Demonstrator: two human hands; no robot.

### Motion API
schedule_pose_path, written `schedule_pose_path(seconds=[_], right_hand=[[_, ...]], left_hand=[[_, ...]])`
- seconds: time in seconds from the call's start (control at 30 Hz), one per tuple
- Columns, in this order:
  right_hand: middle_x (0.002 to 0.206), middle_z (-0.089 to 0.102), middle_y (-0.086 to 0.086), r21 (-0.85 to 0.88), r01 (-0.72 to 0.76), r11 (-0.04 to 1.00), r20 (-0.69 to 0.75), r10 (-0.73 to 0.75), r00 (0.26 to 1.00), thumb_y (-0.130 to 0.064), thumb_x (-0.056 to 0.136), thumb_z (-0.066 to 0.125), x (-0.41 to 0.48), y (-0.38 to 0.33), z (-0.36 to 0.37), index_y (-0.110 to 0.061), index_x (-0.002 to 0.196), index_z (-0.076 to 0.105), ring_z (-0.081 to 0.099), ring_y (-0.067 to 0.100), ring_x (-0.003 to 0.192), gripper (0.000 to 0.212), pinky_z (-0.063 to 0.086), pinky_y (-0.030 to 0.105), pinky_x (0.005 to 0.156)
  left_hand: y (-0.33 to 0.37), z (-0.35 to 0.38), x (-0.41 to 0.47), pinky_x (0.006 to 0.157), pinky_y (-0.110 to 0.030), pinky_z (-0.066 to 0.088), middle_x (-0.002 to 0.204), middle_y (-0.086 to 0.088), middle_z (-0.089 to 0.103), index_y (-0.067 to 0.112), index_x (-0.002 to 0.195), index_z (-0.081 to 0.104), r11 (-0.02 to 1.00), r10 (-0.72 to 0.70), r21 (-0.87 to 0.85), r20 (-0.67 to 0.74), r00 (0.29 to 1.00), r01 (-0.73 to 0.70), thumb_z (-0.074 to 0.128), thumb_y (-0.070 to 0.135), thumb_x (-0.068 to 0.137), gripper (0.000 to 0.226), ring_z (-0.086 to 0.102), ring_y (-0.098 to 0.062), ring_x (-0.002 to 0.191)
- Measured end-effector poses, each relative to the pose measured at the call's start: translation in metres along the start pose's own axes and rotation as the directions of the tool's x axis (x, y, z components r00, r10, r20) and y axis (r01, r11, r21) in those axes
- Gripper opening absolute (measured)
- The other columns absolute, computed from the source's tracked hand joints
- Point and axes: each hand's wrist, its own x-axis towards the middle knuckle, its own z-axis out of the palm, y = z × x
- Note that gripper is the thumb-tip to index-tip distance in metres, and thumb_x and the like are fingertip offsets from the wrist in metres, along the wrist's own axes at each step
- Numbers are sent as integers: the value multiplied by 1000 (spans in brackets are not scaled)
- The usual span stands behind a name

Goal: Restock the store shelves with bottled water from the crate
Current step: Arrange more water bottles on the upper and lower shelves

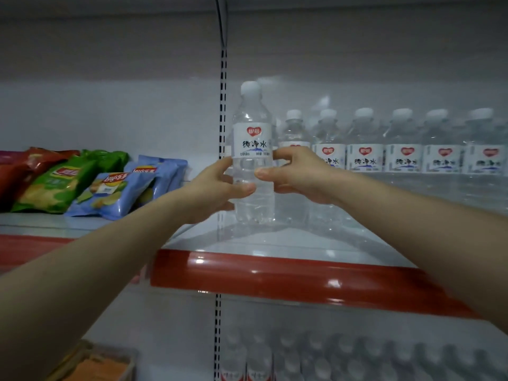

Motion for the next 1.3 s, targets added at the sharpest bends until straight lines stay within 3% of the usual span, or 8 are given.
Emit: schedule_pose_path(seconds=[0.2,0.3,0.4,0.67,0.8,0.97,1.17,1.3], right_hand=[[69,58,-9,-225,43,973,-50,-55,997,-19,83,69,16,16,2,-21,87,61,57,10,63,8,54,23,65],[65,58,-7,-324,58,944,-56,-80,995,-19,82,71,16,17,0,-23,66,55,60,9,57,23,53,18,54],[60,61,3,-451,20,892,-30,-38,999,-18,78,75,17,20,1,-15,64,53,65,18,62,25,54,29,63],[68,59,8,-597,-40,801,-75,-6,997,-21,87,65,25,31,7,-17,57,38,65,28,71,40,51,30,66],[92,65,18,-695,13,719,-51,-68,996,-21,92,58,31,37,11,-4,84,58,64,33,89,18,48,32,74],[100,64,20,-776,7,630,-68,-94,993,-22,94,54,38,45,14,1,98,61,60,34,96,24,34,29,68],[99,64,23,-711,-7,703,-80,-72,994,-19,93,55,36,48,15,-11,66,40,63,37,92,32,49,37,76],[88,67,25,-624,-45,780,-114,-33,993,-21,90,60,35,48,12,6,80,60,66,37,81,29,53,44,78]], left_hand=[[-17,1,26,92,-38,47,109,-1,62,25,130,42,995,-95,31,55,994,93,61,8,88,49,59,-19,105],[-15,-1,31,89,-34,51,113,0,60,27,129,42,989,-110,107,76,991,101,63,9,86,51,59,-19,105],[-9,-3,34,83,-30,54,101,4,60,27,124,43,973,-122,206,86,989,102,68,3,81,55,61,-14,95],[-4,7,53,82,-30,51,81,7,56,26,109,48,945,-175,290,66,982,149,64,-2,83,42,55,-8,76],[-8,6,62,76,-24,50,81,4,58,21,109,56,939,-212,294,78,974,181,62,-3,84,35,56,-9,76],[-13,8,72,71,-20,49,83,3,57,24,99,54,932,-208,318,66,976,177,61,-3,85,31,55,-10,76],[-13,10,72,70,-19,47,82,5,57,27,92,53,929,-229,311,56,972,201,60,-3,86,31,53,-8,75],[-10,15,65,62,-19,45,71,3,50,18,74,51,882,-222,415,-49,974,222,61,7,87,20,49,-14,68]])
